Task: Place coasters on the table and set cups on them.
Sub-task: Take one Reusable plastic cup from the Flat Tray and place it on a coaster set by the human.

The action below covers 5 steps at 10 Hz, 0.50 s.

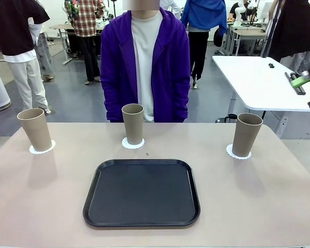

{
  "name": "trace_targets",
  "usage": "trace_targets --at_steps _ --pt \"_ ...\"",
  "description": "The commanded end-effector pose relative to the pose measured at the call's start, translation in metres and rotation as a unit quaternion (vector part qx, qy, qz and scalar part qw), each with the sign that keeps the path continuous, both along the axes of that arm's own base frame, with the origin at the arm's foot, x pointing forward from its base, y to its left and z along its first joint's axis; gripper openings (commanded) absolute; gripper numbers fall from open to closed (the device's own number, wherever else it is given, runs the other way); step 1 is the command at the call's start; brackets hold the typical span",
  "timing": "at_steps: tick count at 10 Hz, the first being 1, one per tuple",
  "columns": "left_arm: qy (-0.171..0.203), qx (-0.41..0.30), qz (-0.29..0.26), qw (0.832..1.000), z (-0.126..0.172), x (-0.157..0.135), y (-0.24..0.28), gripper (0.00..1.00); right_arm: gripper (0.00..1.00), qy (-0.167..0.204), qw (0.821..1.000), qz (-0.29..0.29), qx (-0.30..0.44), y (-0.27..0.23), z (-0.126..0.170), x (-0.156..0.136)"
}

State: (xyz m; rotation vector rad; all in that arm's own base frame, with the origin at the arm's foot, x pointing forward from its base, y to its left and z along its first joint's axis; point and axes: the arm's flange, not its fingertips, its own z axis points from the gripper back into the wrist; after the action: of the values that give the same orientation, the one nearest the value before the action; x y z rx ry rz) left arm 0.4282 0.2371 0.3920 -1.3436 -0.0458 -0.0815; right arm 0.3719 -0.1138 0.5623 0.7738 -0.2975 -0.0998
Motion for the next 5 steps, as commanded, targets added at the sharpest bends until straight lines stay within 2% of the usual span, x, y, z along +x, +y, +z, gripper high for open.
trace_targets --at_steps 1,3,4,5 --pt "-0.002 0.0 0.003 1.0 0.002 0.0 0.0 1.0 1.0 0.007 0.993 -0.021 0.114 -0.036 -0.033 0.024" --pt "-0.002 0.0 0.003 1.0 0.002 0.0 0.0 1.0 1.0 0.014 0.982 0.004 0.187 -0.074 -0.071 0.023" --pt "-0.002 0.0 0.003 1.0 0.002 0.0 0.0 1.0 1.0 0.004 0.975 0.029 0.22 -0.093 -0.096 0.018" --pt "-0.002 0.0 0.003 1.0 0.002 0.0 0.0 1.0 1.0 0.005 0.973 0.043 0.228 -0.104 -0.112 0.016"
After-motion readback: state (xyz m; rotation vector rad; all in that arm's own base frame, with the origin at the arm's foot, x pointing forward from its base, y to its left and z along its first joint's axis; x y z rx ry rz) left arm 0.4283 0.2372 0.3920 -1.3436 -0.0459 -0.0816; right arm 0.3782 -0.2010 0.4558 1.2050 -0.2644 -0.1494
